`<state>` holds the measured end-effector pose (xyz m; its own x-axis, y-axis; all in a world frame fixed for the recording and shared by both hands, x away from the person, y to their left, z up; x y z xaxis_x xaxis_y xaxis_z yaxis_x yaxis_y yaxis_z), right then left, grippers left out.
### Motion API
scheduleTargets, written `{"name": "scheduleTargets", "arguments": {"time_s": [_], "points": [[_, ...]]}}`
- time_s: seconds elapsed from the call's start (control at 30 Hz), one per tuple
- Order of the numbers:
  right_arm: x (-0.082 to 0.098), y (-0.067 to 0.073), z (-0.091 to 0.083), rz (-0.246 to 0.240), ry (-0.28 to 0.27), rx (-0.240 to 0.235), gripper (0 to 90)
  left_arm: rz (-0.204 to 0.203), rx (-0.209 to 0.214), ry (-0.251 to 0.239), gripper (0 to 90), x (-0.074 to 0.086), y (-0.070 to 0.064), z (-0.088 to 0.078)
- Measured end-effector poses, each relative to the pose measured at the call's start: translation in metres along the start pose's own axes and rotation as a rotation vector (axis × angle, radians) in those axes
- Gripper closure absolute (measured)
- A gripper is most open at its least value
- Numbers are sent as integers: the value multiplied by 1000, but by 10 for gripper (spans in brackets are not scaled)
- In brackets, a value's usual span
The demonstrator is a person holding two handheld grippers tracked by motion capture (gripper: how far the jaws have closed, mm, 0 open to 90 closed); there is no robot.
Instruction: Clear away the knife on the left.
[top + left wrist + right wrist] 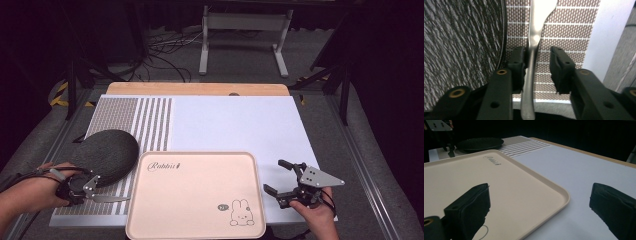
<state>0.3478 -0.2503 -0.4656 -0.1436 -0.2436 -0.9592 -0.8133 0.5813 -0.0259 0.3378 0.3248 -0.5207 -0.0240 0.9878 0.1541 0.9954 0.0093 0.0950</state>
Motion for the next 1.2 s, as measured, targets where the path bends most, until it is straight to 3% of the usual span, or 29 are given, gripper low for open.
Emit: {"name": "scheduleTargets", "arguments": {"time_s": [0.17, 0.23, 0.7, 1.07, 1.2], "points": [[1, 0, 0, 4, 1, -1, 41, 29, -7, 4, 746, -1, 2, 1], [2, 1, 0, 2, 2, -4, 42, 22, 1, 5, 783, -1, 1, 0], [1, 2, 1, -1, 0, -12, 44, 30, -17, 18, 798, -2, 0, 0], [2, 1, 2, 1, 4, -12, 46, -3, -3, -1, 799, -1, 0, -3], [2, 2, 3, 2, 5, -15, 46, -43, 23, -23, 799, -1, 0, -11]]}}
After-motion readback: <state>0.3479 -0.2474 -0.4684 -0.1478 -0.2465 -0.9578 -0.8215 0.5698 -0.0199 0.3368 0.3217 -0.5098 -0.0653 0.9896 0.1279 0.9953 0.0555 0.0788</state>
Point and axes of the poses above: each handheld gripper's, and its own axes: z roughly forward along the jaws, x roughly out of its underside, y roughly to its left, the point moved 8 cm from there along z, roughly forward along the jaws, and after that the axes turned 3 degrees about -x, right-handed, at the moved point
